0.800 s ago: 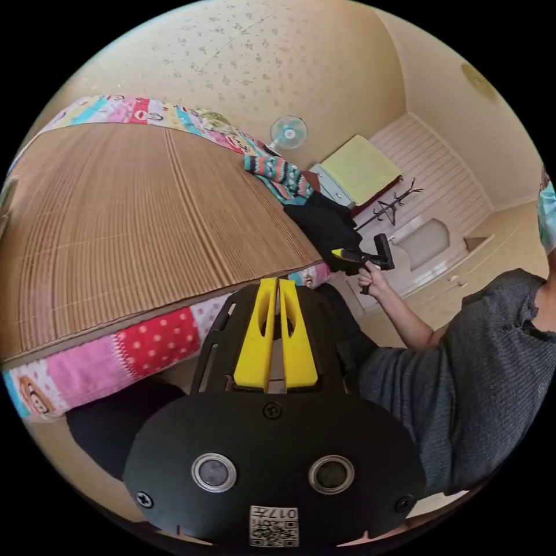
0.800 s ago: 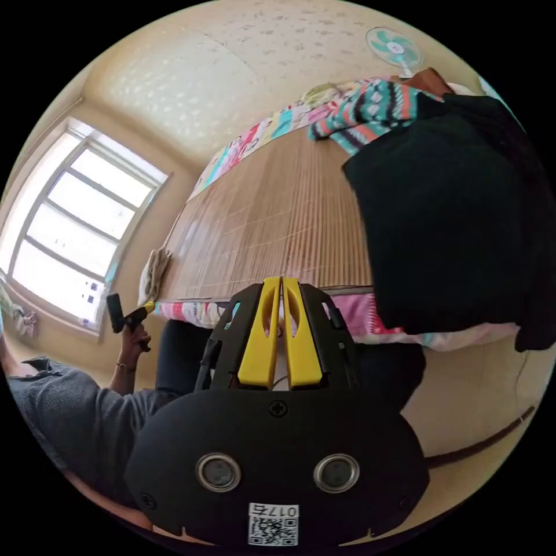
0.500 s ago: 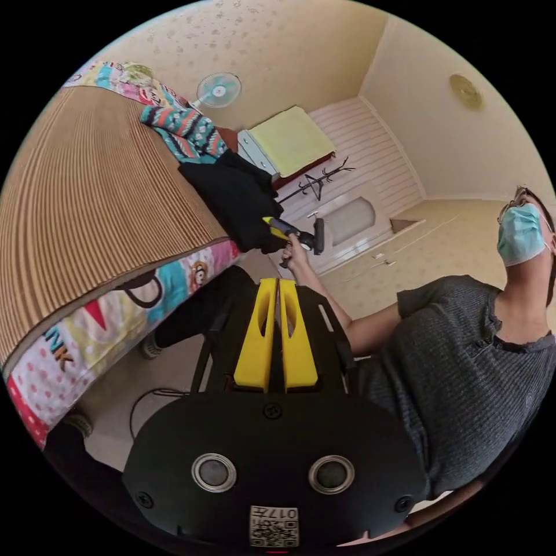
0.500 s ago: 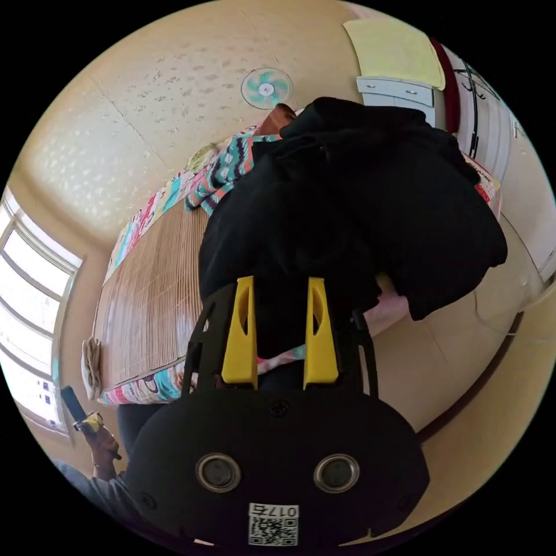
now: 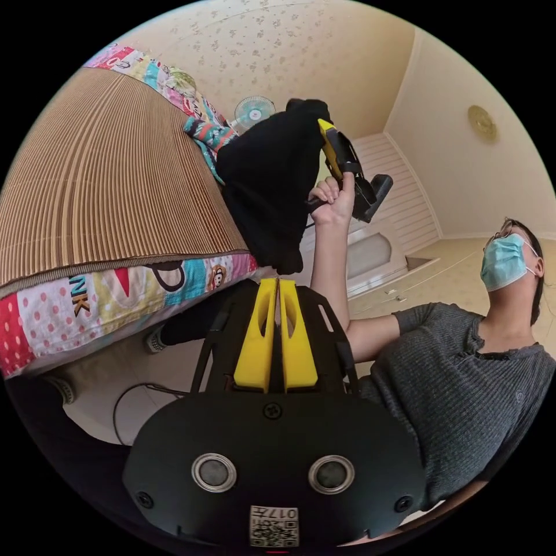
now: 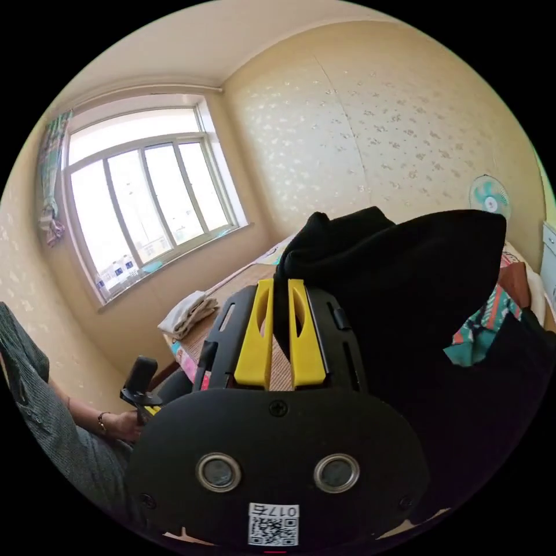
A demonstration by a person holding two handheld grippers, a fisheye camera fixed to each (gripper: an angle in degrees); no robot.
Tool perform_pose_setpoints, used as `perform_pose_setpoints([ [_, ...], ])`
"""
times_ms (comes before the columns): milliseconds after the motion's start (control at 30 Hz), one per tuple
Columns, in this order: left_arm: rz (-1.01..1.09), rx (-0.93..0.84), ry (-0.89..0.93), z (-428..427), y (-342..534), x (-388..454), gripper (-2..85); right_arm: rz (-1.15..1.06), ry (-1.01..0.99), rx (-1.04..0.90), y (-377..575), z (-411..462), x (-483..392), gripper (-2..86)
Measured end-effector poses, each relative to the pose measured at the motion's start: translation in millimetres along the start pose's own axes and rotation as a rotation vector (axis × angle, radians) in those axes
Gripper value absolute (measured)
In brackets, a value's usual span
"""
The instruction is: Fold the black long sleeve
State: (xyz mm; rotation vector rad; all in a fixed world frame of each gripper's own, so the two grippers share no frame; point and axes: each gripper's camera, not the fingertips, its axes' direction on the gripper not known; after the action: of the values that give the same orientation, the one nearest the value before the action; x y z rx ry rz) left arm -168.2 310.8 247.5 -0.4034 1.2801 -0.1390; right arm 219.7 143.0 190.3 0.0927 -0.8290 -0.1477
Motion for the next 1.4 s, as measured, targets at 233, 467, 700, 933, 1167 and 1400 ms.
perform_pose_setpoints([
  [233, -0.013, -0.007, -0.053, 5, -4, -12, -1.0, 0.089, -0.123, -0.516, 95, 164, -7, 1.6],
  [467, -0.042, 0.005, -0.195, -8, -13, -41, -0.9, 0.228, 0.014, -0.453, 63, 144, 47, 3.8],
  [700, -0.019, -0.018, -0.210, 9, -56, -47, 3.8, 0.255, 0.247, -0.819, 21, 242, 147, 13.2],
  [933, 0.002, 0.168, -0.467, -27, -109, -37, 7.9, 0.107, 0.247, -0.650, 9, 197, 97, 5.0],
  [1167, 0.029, -0.010, -0.687, -45, -259, -81, 7.8, 0.089, 0.100, -0.889, 88, 165, 69, 2.2],
  [1400, 0.092, -0.326, -0.934, 32, -418, -167, 9.8, 0.303, 0.031, -0.800, 96, 150, 101, 2.1],
])
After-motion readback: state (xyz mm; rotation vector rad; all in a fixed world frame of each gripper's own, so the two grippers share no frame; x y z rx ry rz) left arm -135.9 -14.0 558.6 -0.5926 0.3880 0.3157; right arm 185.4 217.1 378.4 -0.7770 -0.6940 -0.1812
